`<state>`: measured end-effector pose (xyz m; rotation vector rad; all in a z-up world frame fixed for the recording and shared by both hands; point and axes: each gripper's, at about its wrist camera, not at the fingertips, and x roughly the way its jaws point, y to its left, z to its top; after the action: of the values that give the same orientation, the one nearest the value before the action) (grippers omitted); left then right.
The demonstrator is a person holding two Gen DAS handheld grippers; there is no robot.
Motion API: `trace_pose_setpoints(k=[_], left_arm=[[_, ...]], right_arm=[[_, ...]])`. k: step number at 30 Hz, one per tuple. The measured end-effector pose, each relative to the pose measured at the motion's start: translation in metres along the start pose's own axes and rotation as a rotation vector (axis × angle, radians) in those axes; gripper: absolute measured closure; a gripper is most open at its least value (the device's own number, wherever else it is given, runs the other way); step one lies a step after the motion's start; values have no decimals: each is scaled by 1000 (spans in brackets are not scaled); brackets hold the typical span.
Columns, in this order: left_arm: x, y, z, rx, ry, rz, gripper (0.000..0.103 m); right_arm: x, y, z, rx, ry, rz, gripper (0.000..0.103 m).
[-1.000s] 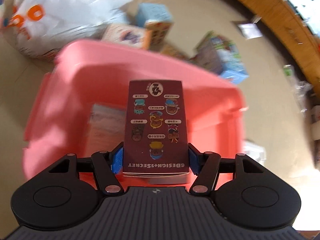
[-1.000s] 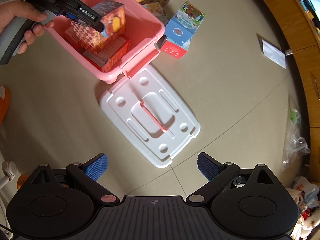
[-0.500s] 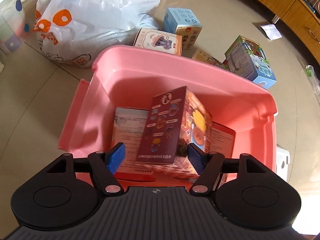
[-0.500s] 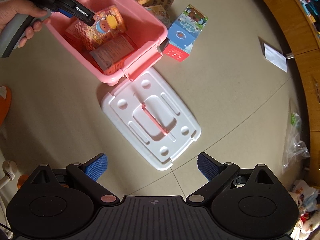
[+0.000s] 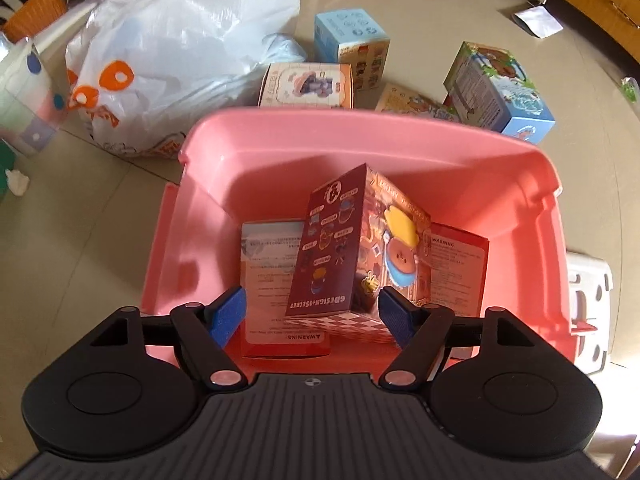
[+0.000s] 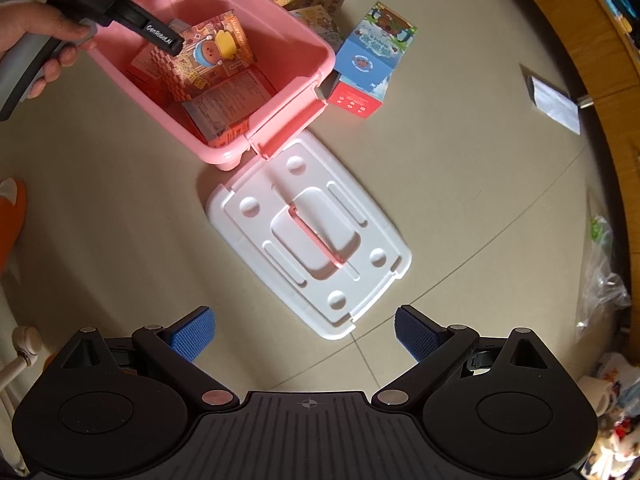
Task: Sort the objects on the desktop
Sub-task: 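Open the left gripper to release the maroon box and withdraw, then reach the right gripper to the white lid and grasp its pink handle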
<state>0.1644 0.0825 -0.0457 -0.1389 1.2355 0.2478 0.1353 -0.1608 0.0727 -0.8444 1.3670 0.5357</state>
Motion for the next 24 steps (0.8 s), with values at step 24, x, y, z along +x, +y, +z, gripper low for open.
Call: trace_pose_setpoints(k=[24], left_arm=[[-138,-28,-25,319,-99,92,5]], right_arm=[[20,2,-21,16,-286,2,9]])
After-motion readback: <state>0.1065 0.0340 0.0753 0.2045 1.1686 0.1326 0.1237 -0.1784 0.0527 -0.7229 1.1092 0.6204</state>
